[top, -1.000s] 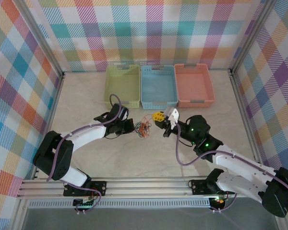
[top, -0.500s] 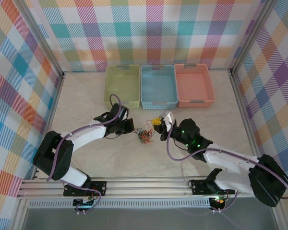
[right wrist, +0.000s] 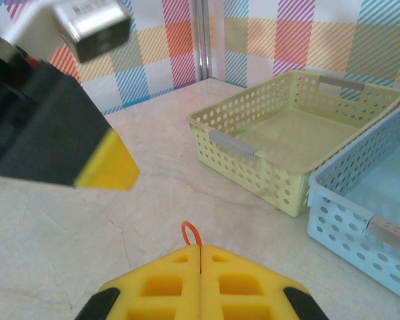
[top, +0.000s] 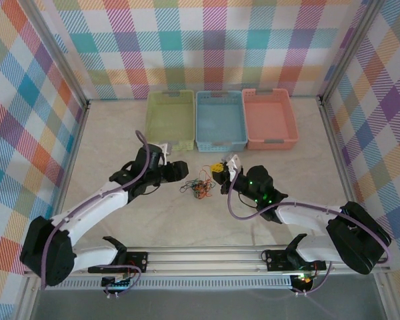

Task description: Untangle the cables

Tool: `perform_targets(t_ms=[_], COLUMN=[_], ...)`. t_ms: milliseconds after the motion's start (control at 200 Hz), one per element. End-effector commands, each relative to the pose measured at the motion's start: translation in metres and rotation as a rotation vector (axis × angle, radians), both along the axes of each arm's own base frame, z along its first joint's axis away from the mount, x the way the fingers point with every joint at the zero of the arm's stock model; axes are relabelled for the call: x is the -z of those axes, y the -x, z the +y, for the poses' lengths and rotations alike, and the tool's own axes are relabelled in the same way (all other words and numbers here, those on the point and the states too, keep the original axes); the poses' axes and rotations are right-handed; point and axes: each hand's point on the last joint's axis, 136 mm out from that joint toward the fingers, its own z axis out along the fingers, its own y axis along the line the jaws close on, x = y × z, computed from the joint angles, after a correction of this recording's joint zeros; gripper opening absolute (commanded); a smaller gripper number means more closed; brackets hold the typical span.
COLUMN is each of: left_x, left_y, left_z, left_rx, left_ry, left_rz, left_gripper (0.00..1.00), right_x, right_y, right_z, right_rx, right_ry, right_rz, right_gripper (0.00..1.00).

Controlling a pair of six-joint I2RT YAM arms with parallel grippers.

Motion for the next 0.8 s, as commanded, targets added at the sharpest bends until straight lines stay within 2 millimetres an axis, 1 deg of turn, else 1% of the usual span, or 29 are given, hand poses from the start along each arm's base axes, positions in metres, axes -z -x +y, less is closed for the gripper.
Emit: perform_targets(t_ms=[0, 45, 165, 350, 440, 600, 715, 795], left_x=[-0.017, -0.018, -0.013, -0.002, 0.004, 0.019, 0.027, 0.029], left_y=[0.011, 0.014, 0.018, 0.026, 0.028, 0.025, 0.022, 0.02], left_z=[-0.019, -0.026, -0.045, -0.068, -0.074, -0.077, -0.077, -0.074], left_rx=[0.116, 0.158, 0.241, 0.335, 0.355, 0.35, 0.346, 0.332], left_ry=[0.09, 0.119, 0.159, 0.136, 0.114, 0.071, 0.049, 0.029], left_rz=[-0.071, -0.07, -0.042, -0.019, 0.002, 0.052, 0.071, 0.07], left_gripper=[0.6, 0.6, 0.59, 0.57, 0.52, 0.43, 0.33, 0.22], right_x=[-0.013, -0.014, -0.015, -0.016, -0.016, -0.018, -0.019, -0.019], right_y=[0.001, 0.001, 0.002, 0.001, 0.002, 0.003, 0.004, 0.004], right_z=[-0.002, -0.003, -0.005, -0.007, -0.008, -0.008, -0.008, -0.008], right_rx=[-0.006, -0.005, -0.006, 0.0, -0.002, -0.006, -0.011, -0.009], right_ry=[-0.057, -0.059, -0.06, -0.064, -0.065, -0.071, -0.071, -0.069], right_rz=[-0.025, -0.026, -0.027, -0.026, -0.025, -0.026, -0.029, -0.029], right_gripper=[0.0, 0.0, 0.0, 0.0, 0.0, 0.0, 0.0, 0.0])
